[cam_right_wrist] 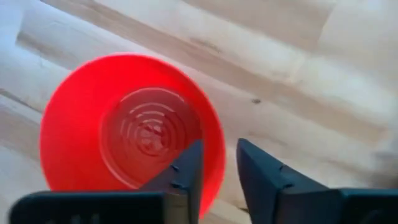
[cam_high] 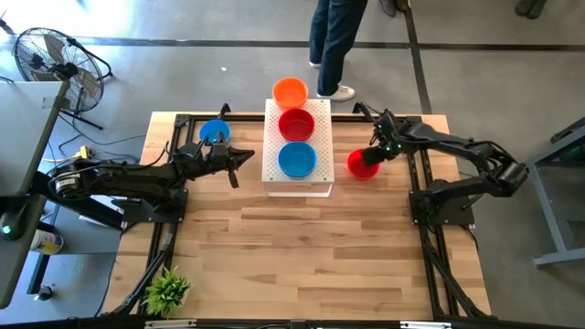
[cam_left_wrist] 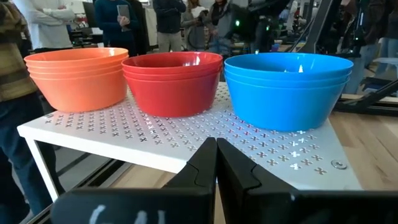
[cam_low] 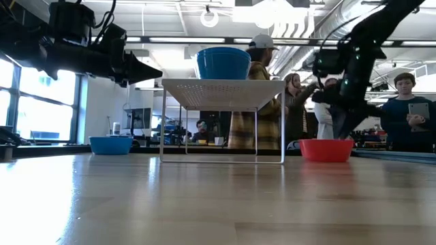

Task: Pick & Place Mini bowls
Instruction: Stack the red bowl on top of the other red bowls on the shelf

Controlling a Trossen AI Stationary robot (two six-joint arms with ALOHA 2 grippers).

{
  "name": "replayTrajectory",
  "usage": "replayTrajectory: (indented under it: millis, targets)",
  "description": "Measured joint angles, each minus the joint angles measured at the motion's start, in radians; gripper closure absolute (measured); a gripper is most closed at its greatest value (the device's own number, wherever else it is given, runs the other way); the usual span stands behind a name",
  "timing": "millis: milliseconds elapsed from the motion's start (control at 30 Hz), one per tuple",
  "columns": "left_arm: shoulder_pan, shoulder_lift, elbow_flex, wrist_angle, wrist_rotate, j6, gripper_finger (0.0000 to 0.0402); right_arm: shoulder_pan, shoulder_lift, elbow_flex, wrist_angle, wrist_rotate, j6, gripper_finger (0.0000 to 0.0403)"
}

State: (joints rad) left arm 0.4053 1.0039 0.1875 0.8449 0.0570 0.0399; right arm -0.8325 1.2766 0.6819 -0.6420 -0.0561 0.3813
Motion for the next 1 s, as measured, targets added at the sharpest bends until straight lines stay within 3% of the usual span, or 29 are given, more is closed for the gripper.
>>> replayTrajectory:
  millis: [200, 500, 767, 1000]
  targets:
    - [0.000, 0.000, 0.000, -0.004, 0.000, 0.000, 0.0401, 0.080, -0.044, 0.113, -0.140, 0.121, -0.152, 0.0273]
    - [0.001, 0.000, 0.000, -0.012, -0.006, -0.015, 0.0401, 0.324, -0.079, 0.122, -0.149, 0.129, -0.327, 0.0237]
    - [0.001, 0.000, 0.000, -0.028, -0.023, -0.009, 0.0401, 0.479, -0.031, 0.122, -0.147, 0.152, -0.329, 0.0208]
    - [0.001, 0.000, 0.000, -0.040, -0.022, 0.001, 0.0401, 0.526, 0.063, 0.121, -0.124, 0.161, -0.390, 0.0184]
